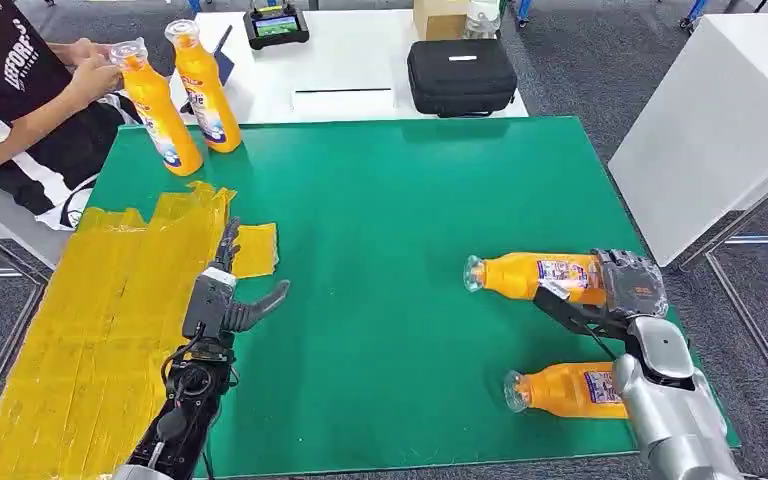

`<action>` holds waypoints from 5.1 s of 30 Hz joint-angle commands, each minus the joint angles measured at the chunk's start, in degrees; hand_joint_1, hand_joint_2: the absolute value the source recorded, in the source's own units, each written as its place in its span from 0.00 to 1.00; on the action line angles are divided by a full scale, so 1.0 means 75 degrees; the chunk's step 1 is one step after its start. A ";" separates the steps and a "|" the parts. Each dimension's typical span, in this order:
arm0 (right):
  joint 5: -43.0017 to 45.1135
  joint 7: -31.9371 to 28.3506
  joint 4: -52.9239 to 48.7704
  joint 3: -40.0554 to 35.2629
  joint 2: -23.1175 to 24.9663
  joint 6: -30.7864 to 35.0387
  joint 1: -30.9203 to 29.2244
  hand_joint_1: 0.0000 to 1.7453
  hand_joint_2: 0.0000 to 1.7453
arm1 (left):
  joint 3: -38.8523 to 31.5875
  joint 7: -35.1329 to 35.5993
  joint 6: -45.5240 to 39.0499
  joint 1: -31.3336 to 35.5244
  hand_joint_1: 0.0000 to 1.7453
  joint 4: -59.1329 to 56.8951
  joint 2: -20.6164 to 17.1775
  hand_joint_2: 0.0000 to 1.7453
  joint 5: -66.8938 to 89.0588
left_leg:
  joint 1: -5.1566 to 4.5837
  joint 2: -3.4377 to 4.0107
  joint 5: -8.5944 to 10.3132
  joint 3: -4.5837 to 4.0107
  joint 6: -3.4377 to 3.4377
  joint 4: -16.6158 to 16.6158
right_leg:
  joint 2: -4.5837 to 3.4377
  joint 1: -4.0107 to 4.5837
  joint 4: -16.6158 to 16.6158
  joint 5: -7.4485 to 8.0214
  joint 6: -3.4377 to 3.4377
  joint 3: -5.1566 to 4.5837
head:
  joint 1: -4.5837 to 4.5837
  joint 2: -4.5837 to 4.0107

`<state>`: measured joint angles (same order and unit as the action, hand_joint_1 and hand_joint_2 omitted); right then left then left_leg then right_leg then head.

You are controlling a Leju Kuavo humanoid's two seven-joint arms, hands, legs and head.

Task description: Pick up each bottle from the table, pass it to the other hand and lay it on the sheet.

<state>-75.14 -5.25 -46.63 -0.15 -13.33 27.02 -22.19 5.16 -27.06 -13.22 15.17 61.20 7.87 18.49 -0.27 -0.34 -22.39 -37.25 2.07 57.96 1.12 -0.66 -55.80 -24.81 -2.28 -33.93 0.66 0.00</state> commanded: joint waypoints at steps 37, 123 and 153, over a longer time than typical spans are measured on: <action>0.7420 -0.2383 -0.1027 -0.2330 0.3215 -0.2797 -0.0209 1.00 1.00 | 0.2481 0.0672 0.2334 -0.0154 0.00 0.2223 -0.0242 1.00 -0.1167 | 0.0007 0.0019 -0.0020 0.0031 -0.0021 0.0000 | -0.0024 0.0004 0.0002 -0.0020 0.0018 0.0026 | -0.0006 0.0000; 0.7621 -0.1224 -0.5663 -0.2414 0.1681 -0.3077 0.2146 0.00 0.00 | 0.0871 0.1158 -0.2917 -0.0090 1.00 0.1494 -0.0462 1.00 0.3453 | 0.0003 0.0003 -0.0021 0.0031 -0.0020 -0.0005 | -0.0011 -0.0003 0.0007 -0.0025 0.0017 0.0027 | -0.0003 0.0000; 0.8106 -0.0993 -0.6173 -0.2326 0.1662 -0.3780 0.1957 0.00 1.00 | 0.2909 0.6723 -0.1164 0.0937 0.94 -0.1308 -0.2230 1.00 0.9535 | 0.0005 0.0016 -0.0011 0.0008 -0.0019 -0.0003 | -0.0022 -0.0002 0.0005 -0.0013 0.0016 0.0001 | -0.0009 0.0000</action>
<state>-13.51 -13.11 -93.81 -16.72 -0.96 -1.16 -5.32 25.20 23.76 -24.94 21.55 54.05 -7.91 89.88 -0.27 -0.30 -22.38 -37.45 2.05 57.95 1.08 -0.71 -55.80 -24.83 -2.24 -34.18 0.59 0.00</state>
